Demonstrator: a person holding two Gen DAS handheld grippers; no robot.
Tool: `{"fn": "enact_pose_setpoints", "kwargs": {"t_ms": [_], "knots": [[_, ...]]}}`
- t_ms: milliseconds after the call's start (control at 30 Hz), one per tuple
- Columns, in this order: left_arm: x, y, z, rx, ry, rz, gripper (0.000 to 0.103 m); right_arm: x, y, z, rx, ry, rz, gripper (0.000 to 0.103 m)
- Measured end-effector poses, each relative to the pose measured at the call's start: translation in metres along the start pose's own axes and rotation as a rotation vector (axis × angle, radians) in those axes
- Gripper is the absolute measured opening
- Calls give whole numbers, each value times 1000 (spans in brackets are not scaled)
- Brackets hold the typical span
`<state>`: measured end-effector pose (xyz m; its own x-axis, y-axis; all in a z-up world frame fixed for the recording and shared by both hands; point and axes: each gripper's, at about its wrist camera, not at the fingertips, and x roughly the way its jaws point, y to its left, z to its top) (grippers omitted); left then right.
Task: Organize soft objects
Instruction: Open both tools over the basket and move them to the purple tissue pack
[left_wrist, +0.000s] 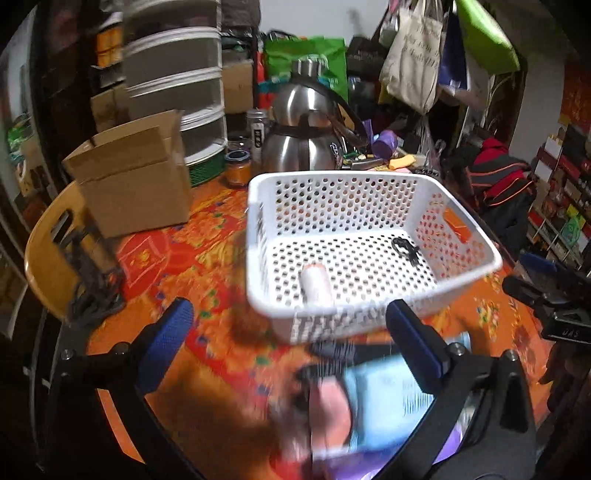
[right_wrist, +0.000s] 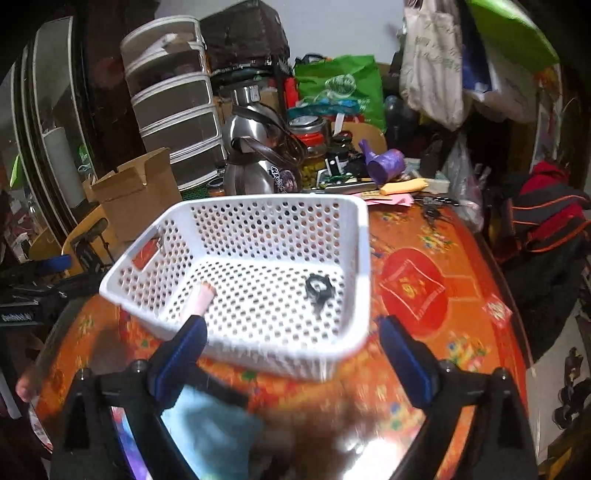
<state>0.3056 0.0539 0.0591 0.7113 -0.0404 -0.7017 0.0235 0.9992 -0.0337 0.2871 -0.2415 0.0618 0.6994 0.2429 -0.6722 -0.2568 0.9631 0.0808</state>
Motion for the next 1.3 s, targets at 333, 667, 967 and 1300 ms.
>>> {"fn": "enact_pose_setpoints", "kwargs": {"t_ms": [333, 667, 967, 1300], "knots": [[-95, 23, -162, -50, -202, -15, 103, -76, 32, -153, 46, -146, 62, 94], [-120, 6, -275, -21, -224, -52, 101, -98, 86, -231, -38, -195, 102, 83], [-115, -10, -298, 65, -244, -109, 76, -80, 105, -229, -108, -145, 198, 64], [-89, -25, -299, 116, -206, -189, 72, -66, 118, -228, -161, -121, 219, 64]]}}
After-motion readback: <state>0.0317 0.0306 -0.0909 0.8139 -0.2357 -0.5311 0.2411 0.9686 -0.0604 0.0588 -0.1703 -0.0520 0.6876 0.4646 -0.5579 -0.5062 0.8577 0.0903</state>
